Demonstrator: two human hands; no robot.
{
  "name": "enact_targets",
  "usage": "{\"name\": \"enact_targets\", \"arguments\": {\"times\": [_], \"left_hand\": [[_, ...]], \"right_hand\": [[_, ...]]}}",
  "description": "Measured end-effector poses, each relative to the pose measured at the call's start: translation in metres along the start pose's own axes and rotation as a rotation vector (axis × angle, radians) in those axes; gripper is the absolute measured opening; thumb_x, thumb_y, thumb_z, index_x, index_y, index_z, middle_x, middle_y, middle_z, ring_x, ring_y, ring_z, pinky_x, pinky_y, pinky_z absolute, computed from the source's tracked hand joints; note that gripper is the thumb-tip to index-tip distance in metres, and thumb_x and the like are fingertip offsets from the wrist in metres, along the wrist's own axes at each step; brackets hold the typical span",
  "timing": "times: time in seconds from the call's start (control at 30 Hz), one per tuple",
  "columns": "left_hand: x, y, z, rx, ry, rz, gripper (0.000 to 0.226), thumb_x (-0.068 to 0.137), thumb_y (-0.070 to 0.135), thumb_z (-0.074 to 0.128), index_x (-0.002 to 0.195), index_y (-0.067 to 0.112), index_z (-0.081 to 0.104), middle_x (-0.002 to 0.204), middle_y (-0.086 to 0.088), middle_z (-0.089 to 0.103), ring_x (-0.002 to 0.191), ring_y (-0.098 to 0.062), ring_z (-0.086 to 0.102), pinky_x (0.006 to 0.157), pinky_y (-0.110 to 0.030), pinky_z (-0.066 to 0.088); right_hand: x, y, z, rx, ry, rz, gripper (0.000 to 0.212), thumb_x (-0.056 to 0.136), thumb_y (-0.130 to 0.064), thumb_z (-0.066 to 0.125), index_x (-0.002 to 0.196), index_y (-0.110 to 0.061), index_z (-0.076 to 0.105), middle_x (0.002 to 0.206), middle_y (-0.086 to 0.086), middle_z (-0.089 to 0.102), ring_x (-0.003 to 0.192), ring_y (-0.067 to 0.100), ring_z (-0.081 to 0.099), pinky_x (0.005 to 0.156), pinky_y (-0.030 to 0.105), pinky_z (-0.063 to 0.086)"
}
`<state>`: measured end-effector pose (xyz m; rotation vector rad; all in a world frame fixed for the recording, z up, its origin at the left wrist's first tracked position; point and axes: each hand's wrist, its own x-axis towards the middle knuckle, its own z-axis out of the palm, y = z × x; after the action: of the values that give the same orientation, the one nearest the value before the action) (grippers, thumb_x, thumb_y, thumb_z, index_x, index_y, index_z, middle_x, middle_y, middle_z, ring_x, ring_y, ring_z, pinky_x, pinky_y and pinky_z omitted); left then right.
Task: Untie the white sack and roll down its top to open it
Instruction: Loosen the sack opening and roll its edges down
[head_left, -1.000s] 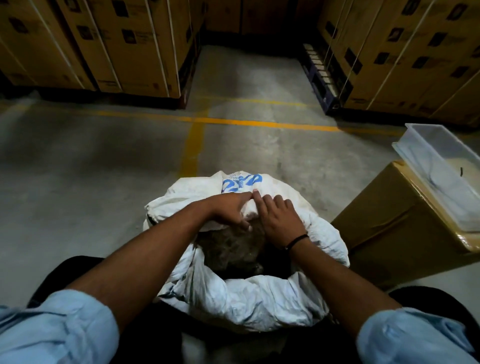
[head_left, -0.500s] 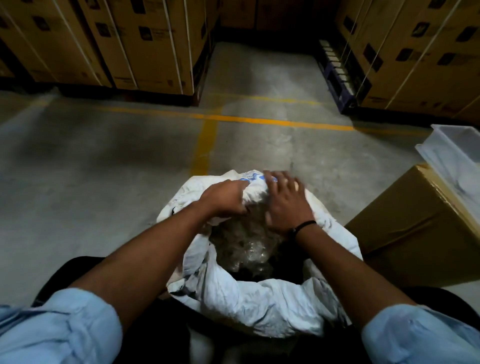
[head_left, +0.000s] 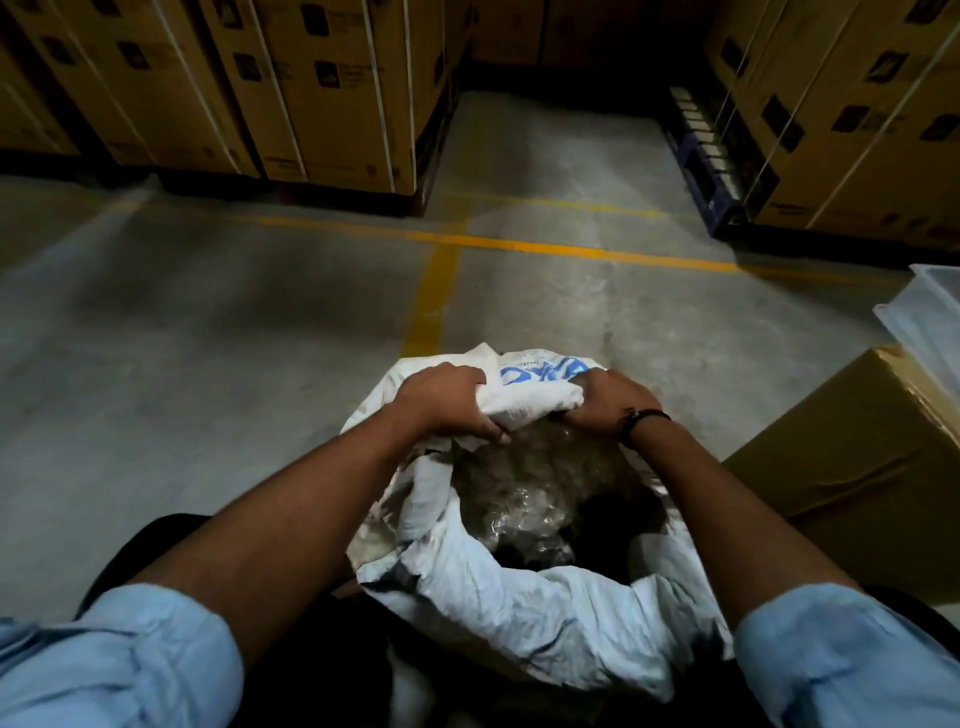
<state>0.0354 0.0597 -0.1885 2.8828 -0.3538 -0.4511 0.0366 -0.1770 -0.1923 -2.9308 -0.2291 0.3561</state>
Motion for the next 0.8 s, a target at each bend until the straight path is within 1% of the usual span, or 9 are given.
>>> {"name": "enact_targets", "arguments": {"times": [0.13, 0.2, 0.3, 0.4, 0.5, 0.57, 0.63, 0.7, 0.8], "left_hand": [[0.001, 0.008, -0.007, -0.346, -0.012, 0.068, 0.069, 0.063, 0.046, 0.091, 0.121, 0.019, 0.065, 0.115, -0.005, 0.072, 0.103, -0.025, 0.066, 0.086, -0.033, 0.052], [0.003, 0.01, -0.014, -0.461, -0.069, 0.132, 0.055, 0.065, 0.029, 0.09, 0.114, 0.019, 0.067, 0.107, -0.005, 0.074, 0.095, -0.026, 0.069, 0.083, -0.035, 0.055], [0.002, 0.005, -0.024, -0.52, -0.184, 0.188, 0.062, 0.059, 0.035, 0.09, 0.116, 0.023, 0.067, 0.109, 0.0, 0.075, 0.099, -0.02, 0.07, 0.091, -0.037, 0.056], [-0.005, 0.012, -0.026, -0.454, -0.18, 0.162, 0.084, 0.06, 0.053, 0.09, 0.132, 0.023, 0.059, 0.127, 0.0, 0.068, 0.11, -0.015, 0.063, 0.099, -0.032, 0.049], [-0.022, 0.023, -0.001, -0.036, 0.11, 0.004, 0.126, 0.053, 0.076, 0.081, 0.154, 0.026, 0.025, 0.148, -0.01, 0.047, 0.135, -0.034, 0.041, 0.115, -0.048, 0.028], [-0.028, 0.022, 0.021, 0.009, 0.176, -0.107, 0.137, 0.054, 0.08, 0.076, 0.158, 0.023, 0.007, 0.149, -0.016, 0.044, 0.14, -0.041, 0.037, 0.119, -0.059, 0.016], [-0.028, 0.018, 0.032, -0.11, 0.183, -0.136, 0.127, 0.061, 0.072, 0.078, 0.154, 0.017, 0.012, 0.136, -0.015, 0.057, 0.129, -0.037, 0.053, 0.114, -0.055, 0.031], [-0.024, 0.015, 0.035, -0.219, 0.237, -0.137, 0.108, 0.068, 0.058, 0.08, 0.148, 0.013, 0.022, 0.121, -0.013, 0.065, 0.113, -0.033, 0.064, 0.094, -0.042, 0.049], [-0.022, 0.01, 0.03, -0.389, 0.17, -0.199, 0.092, 0.067, 0.047, 0.084, 0.136, 0.012, 0.036, 0.113, -0.008, 0.066, 0.105, -0.027, 0.065, 0.074, -0.032, 0.047]], "right_hand": [[-0.007, -0.021, -0.001, -0.279, 0.365, -0.215, 0.098, 0.062, -0.052, 0.07, 0.147, -0.02, 0.031, 0.134, 0.008, 0.052, 0.121, 0.029, 0.048, 0.1, 0.044, 0.032], [-0.015, -0.041, 0.004, -0.327, 0.498, -0.437, 0.101, 0.067, -0.051, 0.064, 0.152, -0.013, 0.024, 0.136, 0.012, 0.049, 0.118, 0.031, 0.048, 0.101, 0.045, 0.033], [-0.012, -0.059, 0.013, -0.301, 0.551, -0.546, 0.085, 0.075, -0.039, 0.047, 0.148, -0.001, 0.03, 0.115, 0.019, 0.061, 0.088, 0.034, 0.061, 0.075, 0.04, 0.049], [-0.005, -0.057, 0.01, -0.269, 0.442, -0.507, 0.078, 0.078, -0.032, 0.042, 0.147, 0.003, 0.029, 0.085, 0.019, 0.068, 0.061, 0.035, 0.064, 0.049, 0.035, 0.045], [0.0, -0.051, 0.002, -0.236, 0.245, -0.275, 0.072, 0.082, -0.033, 0.052, 0.146, -0.009, 0.032, 0.104, 0.017, 0.07, 0.087, 0.037, 0.068, 0.068, 0.037, 0.049], [0.005, -0.045, 0.0, -0.174, 0.162, -0.089, 0.061, 0.081, -0.041, 0.053, 0.133, -0.013, 0.041, 0.116, 0.015, 0.066, 0.105, 0.035, 0.063, 0.083, 0.039, 0.05], [0.005, -0.043, 0.0, -0.149, 0.096, -0.015, 0.059, 0.08, -0.047, 0.054, 0.129, -0.015, 0.043, 0.12, 0.013, 0.065, 0.109, 0.033, 0.061, 0.086, 0.04, 0.048], [0.002, -0.045, 0.003, -0.161, 0.14, -0.06, 0.069, 0.077, -0.046, 0.058, 0.136, -0.017, 0.038, 0.118, 0.012, 0.064, 0.108, 0.033, 0.061, 0.086, 0.04, 0.047], [-0.007, -0.055, 0.011, -0.324, 0.328, -0.291, 0.1, 0.07, -0.046, 0.061, 0.153, -0.014, 0.016, 0.134, 0.013, 0.05, 0.124, 0.034, 0.046, 0.102, 0.048, 0.035]]}}
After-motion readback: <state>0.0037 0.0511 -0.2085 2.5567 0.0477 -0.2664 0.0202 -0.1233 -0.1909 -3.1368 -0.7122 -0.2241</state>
